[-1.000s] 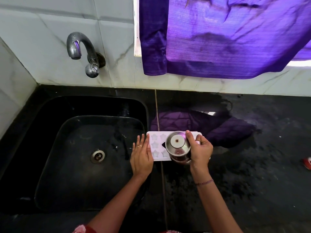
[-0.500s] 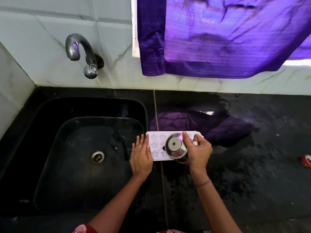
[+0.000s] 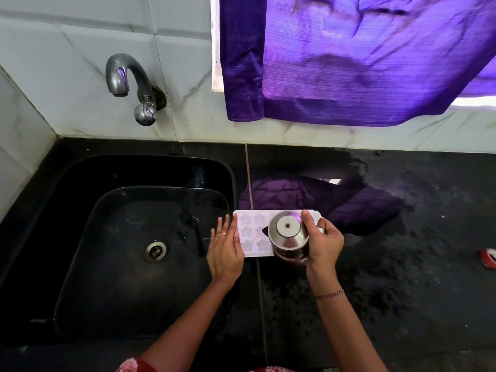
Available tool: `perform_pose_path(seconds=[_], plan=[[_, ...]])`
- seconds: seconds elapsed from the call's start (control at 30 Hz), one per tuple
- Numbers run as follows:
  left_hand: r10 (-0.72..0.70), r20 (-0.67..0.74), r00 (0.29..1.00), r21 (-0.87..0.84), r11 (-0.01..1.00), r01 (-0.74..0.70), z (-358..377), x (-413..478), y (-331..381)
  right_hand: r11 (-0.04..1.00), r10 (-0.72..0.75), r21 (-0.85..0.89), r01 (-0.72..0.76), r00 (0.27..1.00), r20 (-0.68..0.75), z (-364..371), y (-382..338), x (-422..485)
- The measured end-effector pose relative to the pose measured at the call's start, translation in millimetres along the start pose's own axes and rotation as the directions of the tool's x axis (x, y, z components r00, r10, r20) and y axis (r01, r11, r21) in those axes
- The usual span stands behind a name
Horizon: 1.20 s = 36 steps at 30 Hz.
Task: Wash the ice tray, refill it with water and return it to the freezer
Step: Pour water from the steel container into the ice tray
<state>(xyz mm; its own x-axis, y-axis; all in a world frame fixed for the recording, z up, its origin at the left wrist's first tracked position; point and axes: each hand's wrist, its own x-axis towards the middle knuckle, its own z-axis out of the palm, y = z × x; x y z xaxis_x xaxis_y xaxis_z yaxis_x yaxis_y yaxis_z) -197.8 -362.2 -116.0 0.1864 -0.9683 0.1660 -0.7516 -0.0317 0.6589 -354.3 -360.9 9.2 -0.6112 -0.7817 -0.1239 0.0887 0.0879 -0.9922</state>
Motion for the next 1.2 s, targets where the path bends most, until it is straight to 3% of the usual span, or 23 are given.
perform_pose_path(seconds=[0.17, 0.8, 1.2], plan=[[-0.008, -0.001, 1.000, -0.010, 1.000, 0.008, 1, 0, -2, 0.997, 0.031, 0.077, -0.029, 0.999, -0.029, -5, 5, 2], [0.002, -0.008, 1.000, -0.029, 1.000, -0.003, 1, 0, -1, 0.936, -0.281, -0.219, 0.276, 0.960, 0.007, -20, 3, 4], [0.004, -0.012, 1.000, -0.030, 1.000, -0.005, 0, 0, 0, 0.927, -0.294, -0.243, 0.286, 0.956, 0.002, -20, -6, 2]])
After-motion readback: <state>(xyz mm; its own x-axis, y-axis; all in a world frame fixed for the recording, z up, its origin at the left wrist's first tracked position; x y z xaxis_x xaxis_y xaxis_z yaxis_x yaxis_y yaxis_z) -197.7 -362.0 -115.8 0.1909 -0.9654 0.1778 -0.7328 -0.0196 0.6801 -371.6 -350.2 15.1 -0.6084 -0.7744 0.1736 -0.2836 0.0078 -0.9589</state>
